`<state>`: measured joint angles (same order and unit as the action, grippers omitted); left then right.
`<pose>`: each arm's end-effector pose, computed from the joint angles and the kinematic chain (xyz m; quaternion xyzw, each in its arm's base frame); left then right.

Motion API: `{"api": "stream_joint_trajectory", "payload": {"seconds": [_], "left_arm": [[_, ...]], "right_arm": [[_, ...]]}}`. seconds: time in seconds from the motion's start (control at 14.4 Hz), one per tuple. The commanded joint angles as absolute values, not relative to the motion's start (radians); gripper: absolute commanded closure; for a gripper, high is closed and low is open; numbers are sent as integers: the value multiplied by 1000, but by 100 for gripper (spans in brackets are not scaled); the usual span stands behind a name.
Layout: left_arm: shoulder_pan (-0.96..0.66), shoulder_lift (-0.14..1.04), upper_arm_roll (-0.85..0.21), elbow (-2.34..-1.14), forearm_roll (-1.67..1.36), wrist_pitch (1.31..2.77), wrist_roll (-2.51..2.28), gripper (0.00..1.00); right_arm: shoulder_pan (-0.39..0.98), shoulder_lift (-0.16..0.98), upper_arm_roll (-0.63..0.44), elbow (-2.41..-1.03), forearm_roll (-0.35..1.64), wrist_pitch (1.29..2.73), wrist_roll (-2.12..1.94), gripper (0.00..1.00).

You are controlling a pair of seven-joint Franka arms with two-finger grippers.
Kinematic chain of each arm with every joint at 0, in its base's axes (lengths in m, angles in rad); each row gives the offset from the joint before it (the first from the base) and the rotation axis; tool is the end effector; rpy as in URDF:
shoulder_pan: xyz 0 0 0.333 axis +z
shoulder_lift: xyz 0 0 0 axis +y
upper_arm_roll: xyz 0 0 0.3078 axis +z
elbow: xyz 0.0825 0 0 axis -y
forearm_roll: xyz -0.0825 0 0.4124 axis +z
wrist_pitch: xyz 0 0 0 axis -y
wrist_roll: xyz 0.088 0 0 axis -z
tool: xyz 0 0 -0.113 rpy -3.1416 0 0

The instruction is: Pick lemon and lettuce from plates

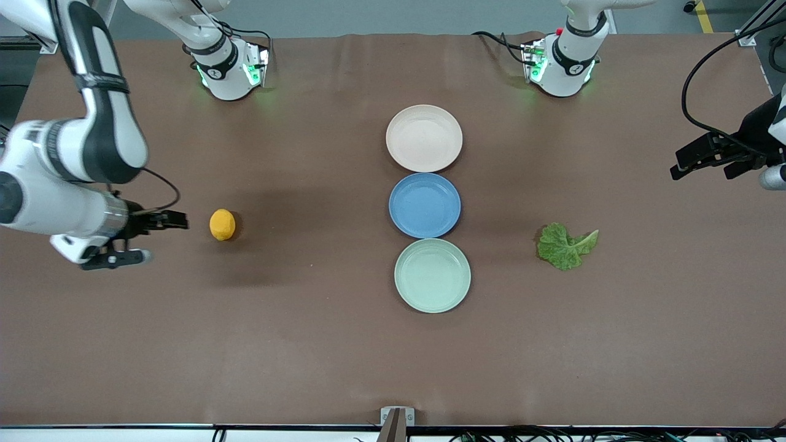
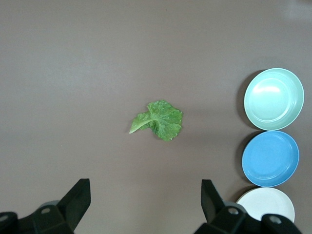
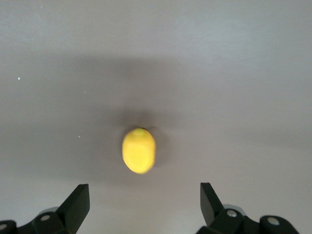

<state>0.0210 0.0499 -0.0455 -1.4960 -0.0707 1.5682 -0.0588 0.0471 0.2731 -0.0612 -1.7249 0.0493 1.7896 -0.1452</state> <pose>0.5981 -0.0220 0.6184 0.9991 0.0167 0.0096 0.0369 0.6347 -0.0022 0.3829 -0.9928 -0.0576 0.1022 0.0233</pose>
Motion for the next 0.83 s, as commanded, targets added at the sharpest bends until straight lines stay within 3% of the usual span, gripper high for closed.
{"api": "stream_joint_trajectory", "payload": {"seconds": [0.0,0.42,0.77], "left_arm": [[17,57,-48,-1462,-49,1546,-64,0],[18,55,-48,-1462,-51,1546,-60,0],[18,54,-46,-1462,-48,1548,-46,0]], "right_arm": [[25,252,-51,-1634,5,1680,-143,0],[-12,248,-54,-1438,-9,1560,-112,0],[-29,252,-54,-1427,-5,1551,-109,0]]}}
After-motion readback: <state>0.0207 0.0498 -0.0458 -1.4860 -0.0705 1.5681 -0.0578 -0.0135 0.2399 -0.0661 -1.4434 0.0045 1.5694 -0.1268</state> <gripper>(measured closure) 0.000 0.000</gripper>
